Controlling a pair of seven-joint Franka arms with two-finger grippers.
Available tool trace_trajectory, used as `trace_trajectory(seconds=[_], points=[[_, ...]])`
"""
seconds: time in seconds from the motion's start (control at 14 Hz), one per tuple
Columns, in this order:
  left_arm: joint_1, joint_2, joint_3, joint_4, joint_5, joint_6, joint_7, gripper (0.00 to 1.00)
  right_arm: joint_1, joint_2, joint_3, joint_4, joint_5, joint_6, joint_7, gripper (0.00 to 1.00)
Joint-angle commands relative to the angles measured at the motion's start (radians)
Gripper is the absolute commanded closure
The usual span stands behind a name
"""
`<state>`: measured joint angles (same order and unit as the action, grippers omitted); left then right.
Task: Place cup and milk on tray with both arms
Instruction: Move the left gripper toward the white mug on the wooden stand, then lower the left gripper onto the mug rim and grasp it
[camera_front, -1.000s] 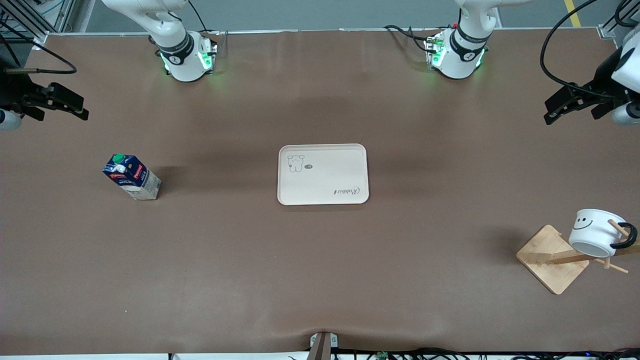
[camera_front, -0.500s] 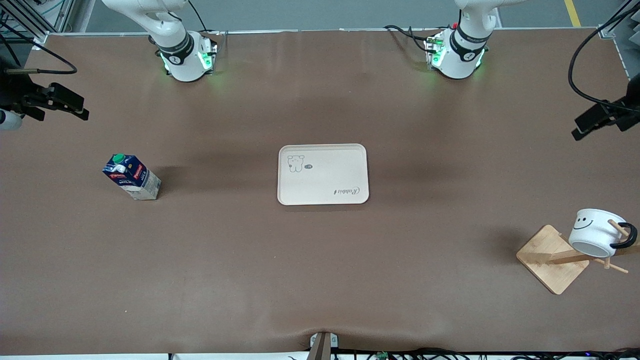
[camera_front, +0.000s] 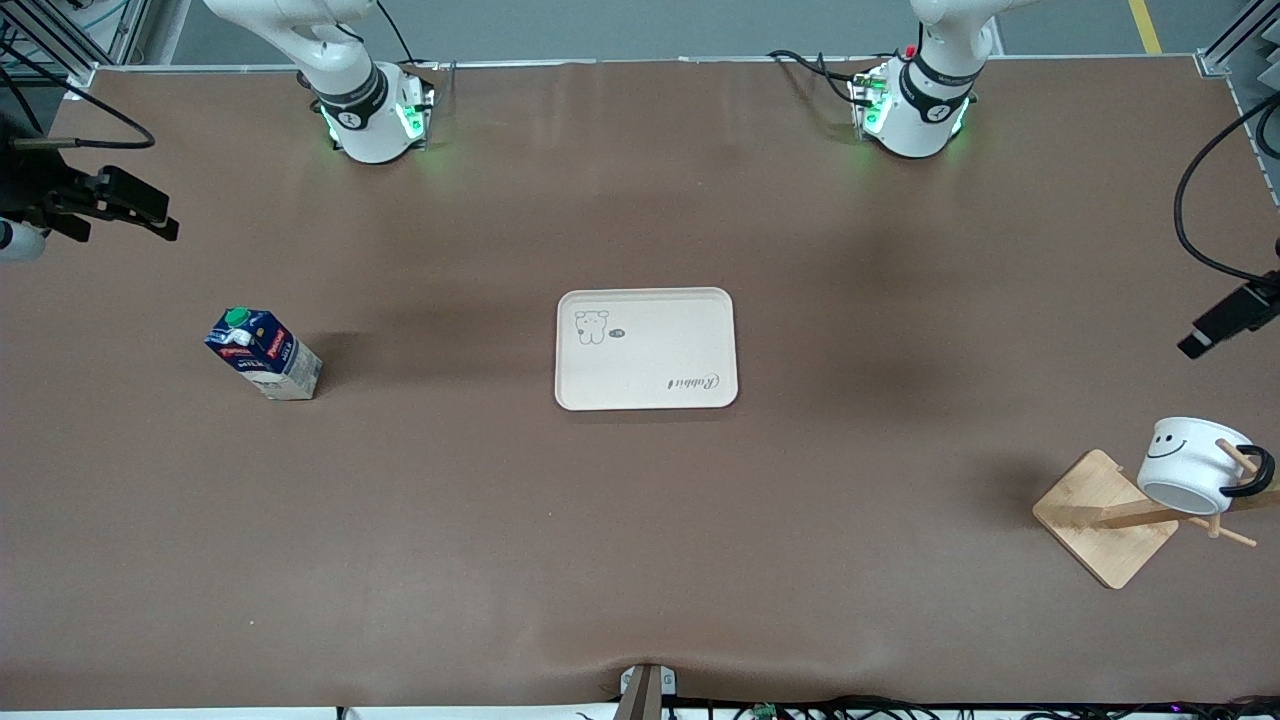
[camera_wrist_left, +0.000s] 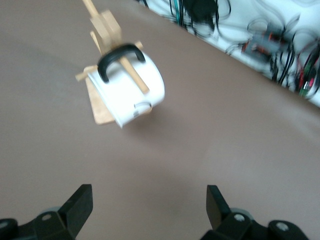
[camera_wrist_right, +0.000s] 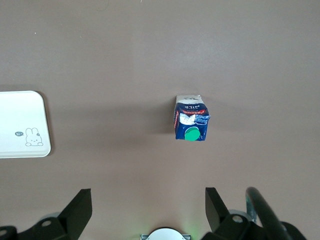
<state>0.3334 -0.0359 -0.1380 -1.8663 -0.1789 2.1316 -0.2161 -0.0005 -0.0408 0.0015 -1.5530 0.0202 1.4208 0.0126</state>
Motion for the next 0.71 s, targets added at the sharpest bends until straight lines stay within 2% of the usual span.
trace_trajectory(seconds=[0.0, 0.29, 0.5, 0.64], points=[[0.012, -0.018, -0.005, -0.118, -0.082, 0.201, -0.009, 0.00, -0.001, -0.004, -0.001, -0.002, 0.010, 0.003, 0.003, 0.00], [0.004, 0.042, -0.012, -0.157, -0.099, 0.378, 0.012, 0.00, -0.001, -0.004, -0.001, -0.002, 0.010, 0.003, 0.001, 0.00], [0.004, 0.083, -0.015, -0.249, -0.099, 0.600, 0.116, 0.00, 0.001, -0.004, -0.001, -0.001, 0.010, 0.004, 0.003, 0.00], [0.006, 0.103, -0.015, -0.258, -0.099, 0.637, 0.156, 0.00, 0.002, -0.004, -0.001, -0.001, 0.010, 0.006, 0.003, 0.00]])
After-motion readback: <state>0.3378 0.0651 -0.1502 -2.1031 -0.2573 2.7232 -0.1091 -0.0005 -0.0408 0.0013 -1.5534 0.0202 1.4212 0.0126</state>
